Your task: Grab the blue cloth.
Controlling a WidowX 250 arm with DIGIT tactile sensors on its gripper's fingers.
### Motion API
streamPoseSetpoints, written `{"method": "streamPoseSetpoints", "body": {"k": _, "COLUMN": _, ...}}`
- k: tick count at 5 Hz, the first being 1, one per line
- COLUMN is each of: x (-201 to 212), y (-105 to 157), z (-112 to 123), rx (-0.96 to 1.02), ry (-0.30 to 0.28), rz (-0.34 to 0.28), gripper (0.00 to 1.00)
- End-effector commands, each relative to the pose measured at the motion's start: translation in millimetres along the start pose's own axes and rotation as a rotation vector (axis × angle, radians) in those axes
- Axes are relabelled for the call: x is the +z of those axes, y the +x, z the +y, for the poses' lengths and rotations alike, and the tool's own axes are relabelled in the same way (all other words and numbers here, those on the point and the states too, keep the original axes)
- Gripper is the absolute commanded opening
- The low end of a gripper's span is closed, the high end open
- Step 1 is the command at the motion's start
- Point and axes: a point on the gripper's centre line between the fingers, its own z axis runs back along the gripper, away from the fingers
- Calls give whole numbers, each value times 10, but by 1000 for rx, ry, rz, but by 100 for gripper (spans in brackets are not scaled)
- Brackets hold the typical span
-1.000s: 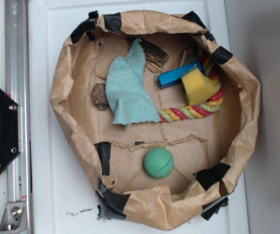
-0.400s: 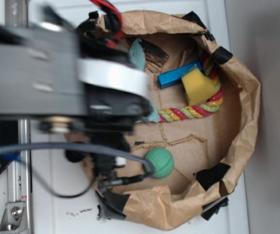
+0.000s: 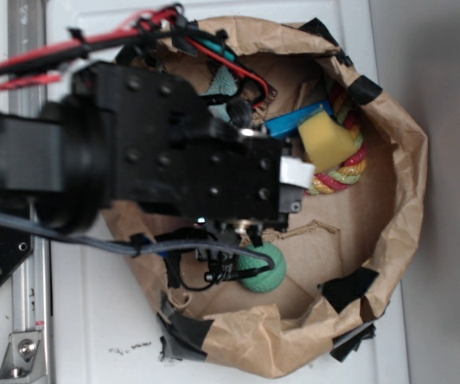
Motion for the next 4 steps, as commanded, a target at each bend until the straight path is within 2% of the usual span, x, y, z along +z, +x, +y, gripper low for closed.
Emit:
{"method": "streamPoseSetpoints", "body": {"k": 1, "x": -352, "y": -43, "z": -128, "rx": -46, "ry": 32, "rz": 18, "gripper": 0}}
{"method": "streamPoseSetpoints", "body": {"k": 2, "x": -279, "y": -58, "z": -122, "rx": -30, "ry": 47, "rz": 6, "gripper": 0}}
{"method": "streamPoseSetpoints", "body": {"k": 4, "x": 283, "y": -115, "z": 98, "rx": 22, "ry": 56, "rz": -71, "gripper": 0}}
